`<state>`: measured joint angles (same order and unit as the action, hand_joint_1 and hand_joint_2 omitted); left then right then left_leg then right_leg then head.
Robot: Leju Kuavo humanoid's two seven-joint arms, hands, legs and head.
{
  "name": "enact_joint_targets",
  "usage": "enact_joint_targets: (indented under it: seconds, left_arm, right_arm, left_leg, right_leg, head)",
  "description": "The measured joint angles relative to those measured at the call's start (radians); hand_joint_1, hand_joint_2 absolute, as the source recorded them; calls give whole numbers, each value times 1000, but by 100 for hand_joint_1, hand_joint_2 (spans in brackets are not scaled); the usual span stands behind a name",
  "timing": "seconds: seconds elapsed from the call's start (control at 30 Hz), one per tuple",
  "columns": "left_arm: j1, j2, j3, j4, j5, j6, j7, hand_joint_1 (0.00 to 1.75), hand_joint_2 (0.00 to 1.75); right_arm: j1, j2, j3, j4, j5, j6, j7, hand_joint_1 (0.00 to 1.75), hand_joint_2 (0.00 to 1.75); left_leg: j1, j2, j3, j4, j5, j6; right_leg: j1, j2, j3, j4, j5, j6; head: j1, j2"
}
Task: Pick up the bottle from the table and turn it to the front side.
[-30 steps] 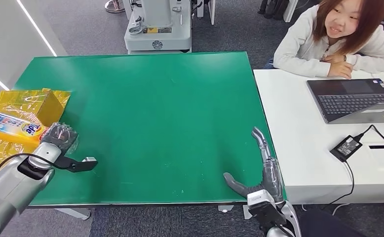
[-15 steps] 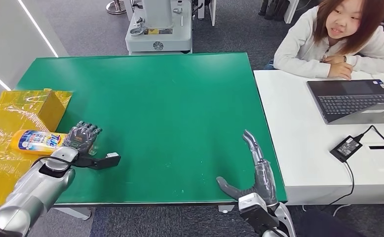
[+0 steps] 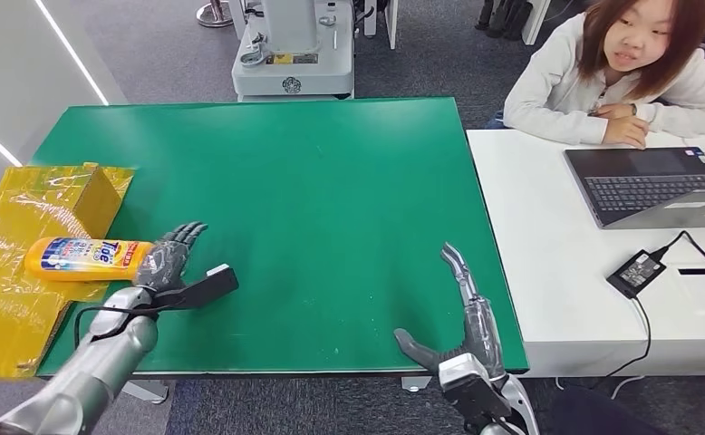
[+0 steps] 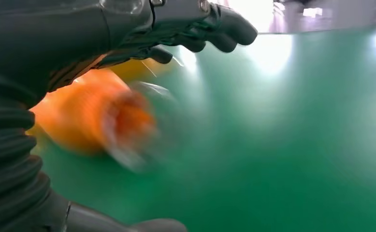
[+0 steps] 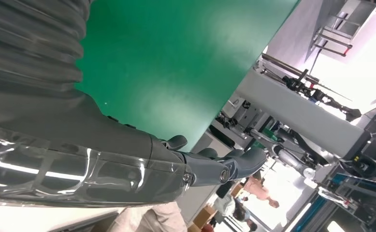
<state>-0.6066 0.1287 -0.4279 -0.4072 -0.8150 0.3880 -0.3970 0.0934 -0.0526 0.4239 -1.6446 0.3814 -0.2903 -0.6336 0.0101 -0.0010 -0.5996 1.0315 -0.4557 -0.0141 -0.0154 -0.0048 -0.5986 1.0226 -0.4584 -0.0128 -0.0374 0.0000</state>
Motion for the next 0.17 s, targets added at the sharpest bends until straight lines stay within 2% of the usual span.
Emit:
enact_joint_targets:
  seconds: [0.07, 0.17]
  left_arm:
    - [49, -45, 78, -46, 197, -14, -171, 0, 175]
    - [72, -64, 103, -73, 258, -13, -218, 0, 175]
  right_arm:
    - [3, 0, 0, 2, -11, 2, -5, 0, 175]
    - [3, 0, 0, 3, -15, 2, -7, 0, 175]
  left_leg:
    - [0, 0, 0, 0, 0, 0]
    - [0, 0, -1, 0, 0, 0]
  right_leg:
    - [0, 0, 0, 0, 0, 0]
    - [0, 1, 0, 0, 0, 0]
  head:
    - [0, 0]
    - [1, 0]
